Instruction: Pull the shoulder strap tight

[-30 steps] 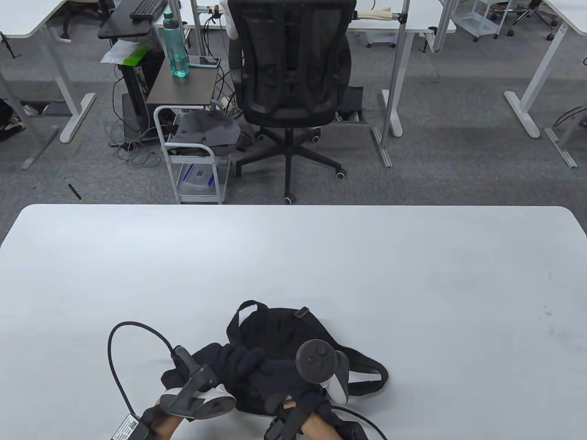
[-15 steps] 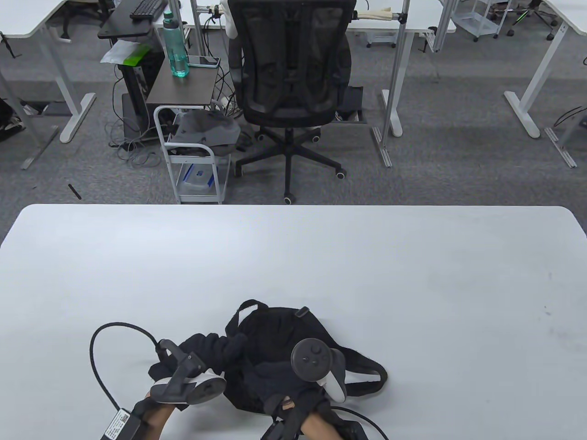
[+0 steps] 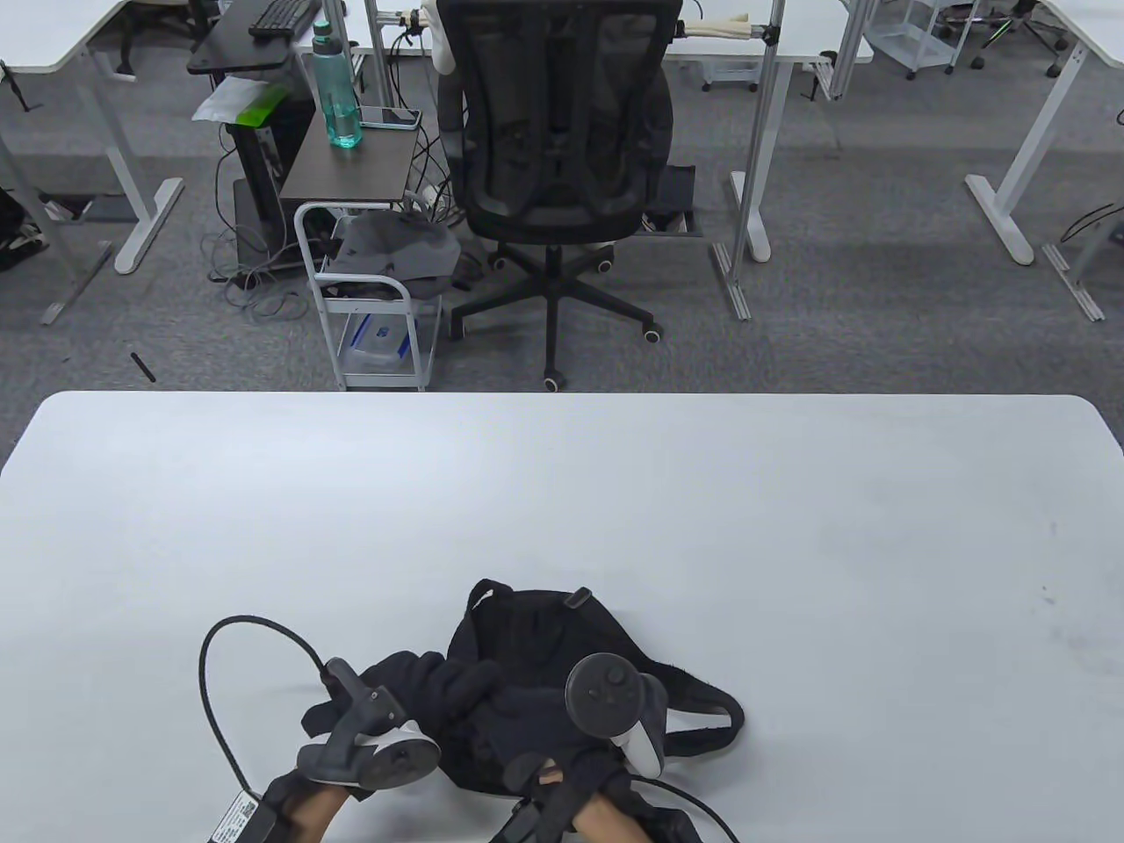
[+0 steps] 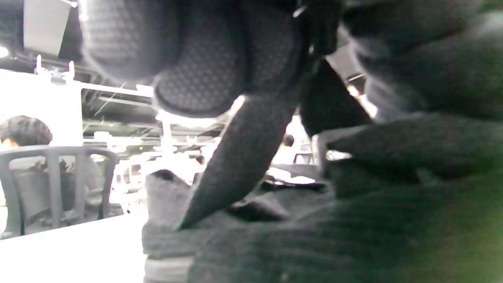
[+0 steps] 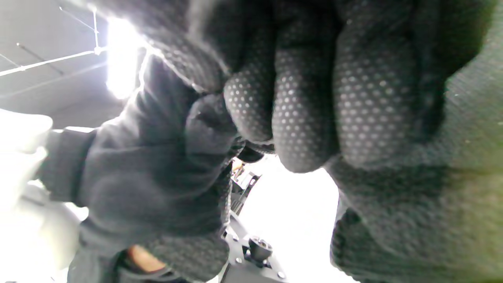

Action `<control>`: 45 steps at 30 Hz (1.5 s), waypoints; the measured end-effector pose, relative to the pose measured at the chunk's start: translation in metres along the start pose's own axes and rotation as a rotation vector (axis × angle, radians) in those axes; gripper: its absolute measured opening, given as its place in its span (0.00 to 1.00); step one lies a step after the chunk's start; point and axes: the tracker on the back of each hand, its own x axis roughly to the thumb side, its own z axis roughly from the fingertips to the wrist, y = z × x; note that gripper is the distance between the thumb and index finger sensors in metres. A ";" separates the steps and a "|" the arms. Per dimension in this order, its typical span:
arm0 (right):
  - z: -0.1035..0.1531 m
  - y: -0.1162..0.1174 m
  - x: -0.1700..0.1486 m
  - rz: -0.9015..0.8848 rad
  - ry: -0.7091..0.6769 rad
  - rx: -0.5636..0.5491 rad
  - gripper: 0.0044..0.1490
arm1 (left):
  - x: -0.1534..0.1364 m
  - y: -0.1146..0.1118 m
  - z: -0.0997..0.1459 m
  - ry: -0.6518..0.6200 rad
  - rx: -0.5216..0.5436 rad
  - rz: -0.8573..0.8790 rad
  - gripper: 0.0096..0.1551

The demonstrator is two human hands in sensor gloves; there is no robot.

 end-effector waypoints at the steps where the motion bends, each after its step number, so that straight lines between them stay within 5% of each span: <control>1: 0.000 0.000 0.000 -0.011 -0.002 0.014 0.25 | -0.006 -0.002 0.000 0.020 -0.018 -0.013 0.38; 6: -0.001 0.002 -0.003 -0.006 0.013 0.055 0.25 | -0.022 -0.004 0.005 0.080 -0.039 -0.002 0.38; 13: -0.001 0.000 -0.009 -0.010 0.038 0.040 0.35 | 0.007 0.007 0.003 -0.016 0.008 -0.090 0.37; 17: 0.000 -0.002 -0.008 -0.052 0.022 0.019 0.29 | 0.024 0.009 0.001 -0.065 0.028 -0.117 0.37; 22: 0.000 -0.002 -0.002 -0.023 -0.003 -0.009 0.26 | 0.009 0.001 0.002 -0.028 0.004 0.022 0.38; 33: -0.001 0.001 -0.004 -0.005 0.004 0.030 0.25 | -0.015 -0.005 0.003 0.061 -0.039 -0.055 0.38; 37: 0.000 0.000 -0.008 0.011 0.032 0.016 0.36 | -0.003 0.002 0.003 0.020 -0.014 -0.080 0.37; 41: 0.000 0.000 -0.008 -0.012 0.016 -0.009 0.31 | 0.019 0.007 0.000 -0.053 0.030 -0.069 0.37; 45: 0.002 0.000 -0.003 0.022 -0.010 -0.042 0.26 | 0.013 0.002 0.000 -0.030 0.019 -0.020 0.37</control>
